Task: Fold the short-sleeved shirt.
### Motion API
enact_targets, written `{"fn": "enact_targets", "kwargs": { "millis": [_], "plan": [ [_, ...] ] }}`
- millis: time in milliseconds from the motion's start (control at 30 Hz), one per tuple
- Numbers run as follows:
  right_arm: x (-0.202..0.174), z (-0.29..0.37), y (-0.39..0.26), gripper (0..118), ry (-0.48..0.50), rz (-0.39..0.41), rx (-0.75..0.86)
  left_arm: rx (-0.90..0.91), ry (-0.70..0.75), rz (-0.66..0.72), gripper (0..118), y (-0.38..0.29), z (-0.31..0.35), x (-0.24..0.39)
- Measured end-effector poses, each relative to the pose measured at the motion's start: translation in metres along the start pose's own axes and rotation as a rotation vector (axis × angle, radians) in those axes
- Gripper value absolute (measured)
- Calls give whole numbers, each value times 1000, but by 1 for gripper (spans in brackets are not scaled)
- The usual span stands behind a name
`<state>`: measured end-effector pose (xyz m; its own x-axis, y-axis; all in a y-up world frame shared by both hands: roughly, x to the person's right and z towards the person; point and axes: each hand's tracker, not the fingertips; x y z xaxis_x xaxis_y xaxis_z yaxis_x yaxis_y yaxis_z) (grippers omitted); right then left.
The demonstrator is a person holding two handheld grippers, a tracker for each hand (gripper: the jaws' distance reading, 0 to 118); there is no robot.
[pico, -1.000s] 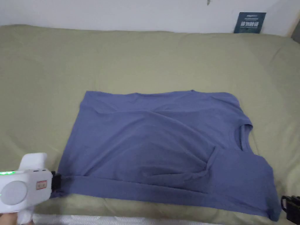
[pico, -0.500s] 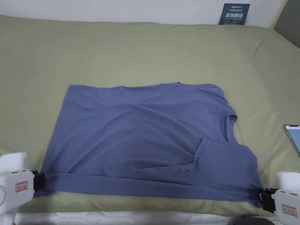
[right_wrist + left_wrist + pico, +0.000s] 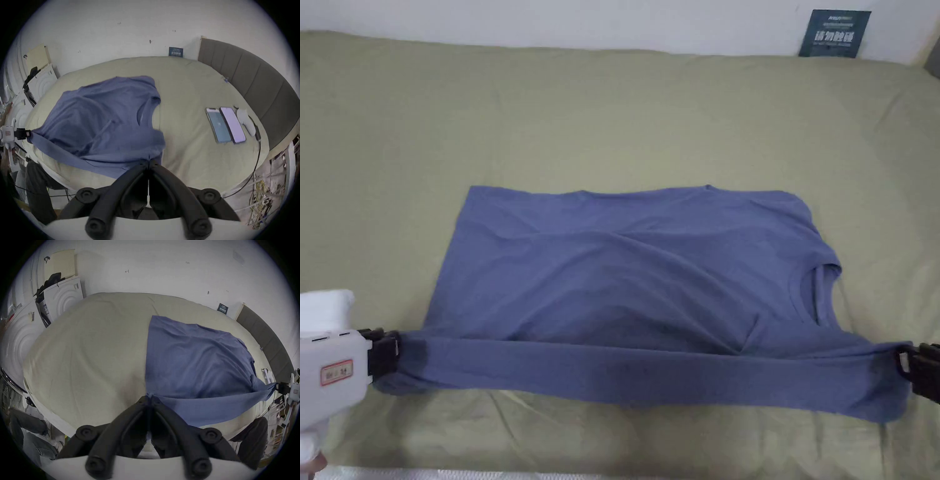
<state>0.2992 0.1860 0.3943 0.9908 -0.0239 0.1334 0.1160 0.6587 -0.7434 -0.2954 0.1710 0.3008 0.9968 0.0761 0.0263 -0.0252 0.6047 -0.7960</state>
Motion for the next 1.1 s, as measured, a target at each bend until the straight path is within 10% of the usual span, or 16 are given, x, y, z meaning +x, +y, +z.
{"fn": "enact_targets", "kwargs": {
  "millis": [767,833,900,1100],
  "plan": [
    [4,-173,109,0,-43,-2,-153,-67,17,3,3,105,-141,22],
    [7,-174,103,43,-22,-23,-160,-55,-1,16,32,102,-141,21],
    [9,-169,98,118,-20,-45,-167,-45,-9,15,105,98,-135,20],
    [14,-121,72,104,-31,-88,-106,-3,46,-21,112,77,-94,14]
  ]
}}
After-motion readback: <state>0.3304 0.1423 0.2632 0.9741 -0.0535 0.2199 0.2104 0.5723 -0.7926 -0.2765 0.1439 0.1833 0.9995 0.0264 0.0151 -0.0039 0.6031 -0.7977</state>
